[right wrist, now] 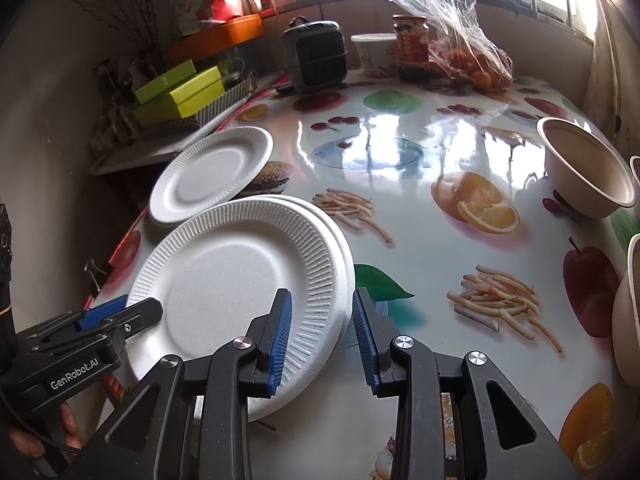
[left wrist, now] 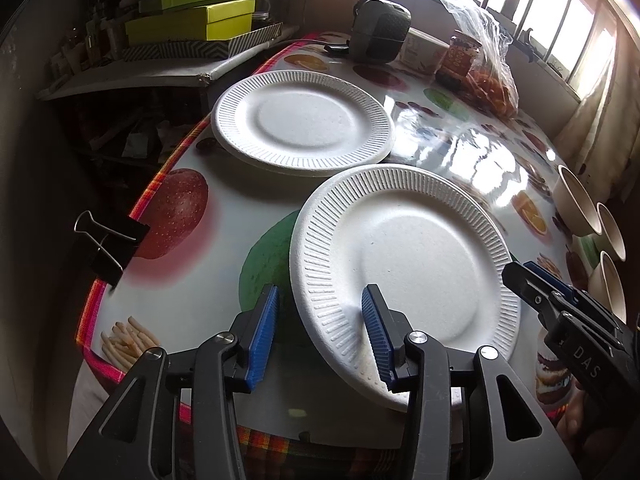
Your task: Organize plates and bowls
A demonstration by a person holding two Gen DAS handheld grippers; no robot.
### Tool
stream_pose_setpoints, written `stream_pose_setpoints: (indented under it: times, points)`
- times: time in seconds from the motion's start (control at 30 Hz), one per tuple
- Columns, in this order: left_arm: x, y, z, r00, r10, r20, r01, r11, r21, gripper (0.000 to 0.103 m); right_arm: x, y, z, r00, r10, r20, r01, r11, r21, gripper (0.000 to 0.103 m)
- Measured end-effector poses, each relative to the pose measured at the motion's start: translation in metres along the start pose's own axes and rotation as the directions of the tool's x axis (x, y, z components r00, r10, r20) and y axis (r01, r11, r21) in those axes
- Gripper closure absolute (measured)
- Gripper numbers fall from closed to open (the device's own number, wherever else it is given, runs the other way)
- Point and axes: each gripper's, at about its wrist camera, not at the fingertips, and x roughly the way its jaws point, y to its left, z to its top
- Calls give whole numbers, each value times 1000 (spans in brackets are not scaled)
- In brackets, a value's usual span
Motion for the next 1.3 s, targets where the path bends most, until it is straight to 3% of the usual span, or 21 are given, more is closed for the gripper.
stream_pose_setpoints:
  times: [0.3, 0.7, 1.3]
  points:
    - [-4, 0, 2, 1000, 17, 13, -17, 1000, 0, 58, -5, 2, 1, 1000, -2, 20, 2, 1000, 1, 61]
    - [-11, 3, 15, 998, 33, 44, -32, 999, -5, 54, -7, 3, 13, 999, -9, 40, 10, 1000, -5, 56]
    - [-11, 14, 62, 994, 62, 85, -61, 998, -10, 54, 6, 10, 68, 998, 17, 65, -13, 998, -58, 54]
